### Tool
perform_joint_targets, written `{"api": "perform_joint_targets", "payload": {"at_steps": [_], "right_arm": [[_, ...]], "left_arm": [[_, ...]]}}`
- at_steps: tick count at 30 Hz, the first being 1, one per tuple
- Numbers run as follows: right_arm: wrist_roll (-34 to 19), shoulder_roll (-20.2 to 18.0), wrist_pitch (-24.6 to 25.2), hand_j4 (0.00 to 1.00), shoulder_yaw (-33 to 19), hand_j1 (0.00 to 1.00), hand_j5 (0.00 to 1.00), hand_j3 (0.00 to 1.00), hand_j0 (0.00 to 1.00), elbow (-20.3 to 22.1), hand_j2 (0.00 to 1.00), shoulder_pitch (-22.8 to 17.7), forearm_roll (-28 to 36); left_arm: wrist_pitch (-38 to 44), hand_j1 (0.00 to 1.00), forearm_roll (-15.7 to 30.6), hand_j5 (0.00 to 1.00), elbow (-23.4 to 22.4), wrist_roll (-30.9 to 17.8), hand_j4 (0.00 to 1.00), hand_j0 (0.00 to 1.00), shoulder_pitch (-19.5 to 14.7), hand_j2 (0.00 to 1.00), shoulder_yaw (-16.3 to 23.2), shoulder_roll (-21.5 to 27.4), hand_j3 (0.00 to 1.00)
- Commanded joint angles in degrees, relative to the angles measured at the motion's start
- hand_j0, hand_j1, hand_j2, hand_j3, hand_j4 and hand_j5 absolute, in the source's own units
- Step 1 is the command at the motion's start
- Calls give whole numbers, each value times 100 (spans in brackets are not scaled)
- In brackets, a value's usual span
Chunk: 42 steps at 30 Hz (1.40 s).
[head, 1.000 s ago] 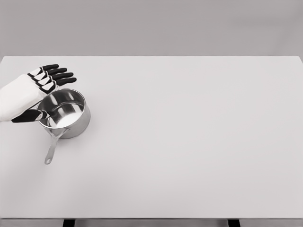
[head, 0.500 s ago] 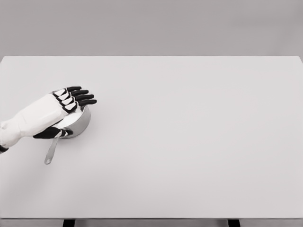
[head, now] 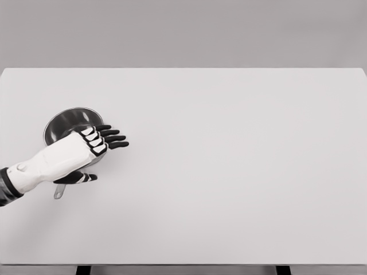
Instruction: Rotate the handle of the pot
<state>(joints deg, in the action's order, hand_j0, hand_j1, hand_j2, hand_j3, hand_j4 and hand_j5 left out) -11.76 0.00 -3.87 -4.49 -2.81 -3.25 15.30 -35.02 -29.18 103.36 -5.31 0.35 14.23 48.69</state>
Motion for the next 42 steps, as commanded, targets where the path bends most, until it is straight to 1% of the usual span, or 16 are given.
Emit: {"api": "perform_joint_targets", "payload": {"at_steps": [1, 4, 6, 8, 9, 14, 27, 34, 38, 42], "right_arm": [[-1, 0, 0, 100, 0, 100, 100, 100, 100, 0, 100, 0, -1], [-1, 0, 0, 100, 0, 100, 100, 100, 100, 0, 100, 0, -1], [-1, 0, 0, 100, 0, 100, 100, 100, 100, 0, 100, 0, -1], [-1, 0, 0, 100, 0, 100, 100, 100, 100, 0, 100, 0, -1], [-1, 0, -8, 100, 0, 100, 100, 100, 100, 0, 100, 0, -1], [-1, 0, 0, 100, 0, 100, 100, 100, 100, 0, 100, 0, -1], [-1, 0, 0, 100, 0, 100, 100, 100, 100, 0, 100, 0, -1], [-1, 0, 0, 100, 0, 100, 100, 100, 100, 0, 100, 0, -1], [-1, 0, 0, 100, 0, 100, 100, 100, 100, 0, 100, 0, -1], [-1, 0, 0, 100, 0, 100, 100, 100, 100, 0, 100, 0, -1]], "left_arm": [[2, 100, -88, 100, 9, 4, 100, 100, 0, 100, 1, 0, 100], [2, 100, -299, 100, 0, 4, 100, 100, 9, 100, -8, -114, 100], [2, 100, -308, 100, 0, 4, 100, 100, 9, 100, -34, -105, 100], [2, 100, -448, 100, 0, 4, 100, 100, 18, 100, -61, -105, 100], [2, 100, -457, 100, 0, 4, 100, 100, 105, 100, -61, -105, 100], [2, 100, -554, 100, 0, 4, 100, 100, 176, 100, -78, -88, 100], [2, 100, -712, 100, 0, 4, 100, 100, 202, 100, -184, -52, 100], [2, 100, -783, 100, -9, 4, 100, 100, 255, 100, -351, -44, 100], [2, 100, -783, 100, -9, 4, 100, 100, 343, 100, -448, -26, 100], [2, 100, -774, 100, -9, 4, 100, 100, 422, 100, -641, -17, 100]]}}
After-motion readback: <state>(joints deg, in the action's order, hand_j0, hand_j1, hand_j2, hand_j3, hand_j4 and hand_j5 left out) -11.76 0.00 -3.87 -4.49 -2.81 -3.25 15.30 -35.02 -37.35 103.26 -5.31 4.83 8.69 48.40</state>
